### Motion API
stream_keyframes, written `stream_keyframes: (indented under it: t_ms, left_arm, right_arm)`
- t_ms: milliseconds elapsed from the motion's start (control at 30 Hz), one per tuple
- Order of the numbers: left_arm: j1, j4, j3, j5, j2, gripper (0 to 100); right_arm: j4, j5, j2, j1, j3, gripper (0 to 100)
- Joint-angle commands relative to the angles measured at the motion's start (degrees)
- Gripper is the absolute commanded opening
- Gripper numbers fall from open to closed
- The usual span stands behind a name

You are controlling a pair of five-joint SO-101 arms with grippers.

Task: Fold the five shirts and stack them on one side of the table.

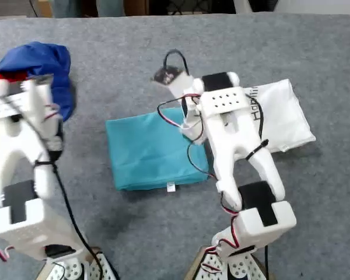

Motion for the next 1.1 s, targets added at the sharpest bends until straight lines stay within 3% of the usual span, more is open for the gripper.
stream_keyframes:
  t_ms: [0, 167, 333, 467, 633, 900, 1067]
  left_arm:
    - [9.36, -2.37, -3.47, 3.78, -1.76, 3]
    - [18.15, -11.96, -4.88, 8.88, 0.88, 3]
    - [22.37, -18.55, -5.05, 15.38, 6.86, 3]
    - [21.49, -22.42, -4.53, 19.6, 11.69, 3]
    - [17.54, -26.46, -5.05, 19.87, 18.29, 3]
    - [17.1, -26.64, -4.88, 19.69, 14.95, 3]
    - [16.84, -23.47, -5.05, 19.69, 7.38, 3]
  right_arm:
    - [-3.52, 0.0, -0.75, -0.79, -5.85, 1.5]
    - [-11.16, -0.09, 9.01, -0.7, -7.43, 1.5]
    - [-11.69, -0.09, 18.68, 0.35, -11.74, 1.5]
    - [-6.68, -2.29, 20.62, 0.53, -16.22, 1.5]
    - [-6.51, -2.37, 20.7, 2.02, -17.54, 1.5]
    - [-7.74, -2.46, 23.08, 3.69, -17.36, 1.5]
    - [0.88, -4.57, 16.4, 4.04, -22.11, 1.5]
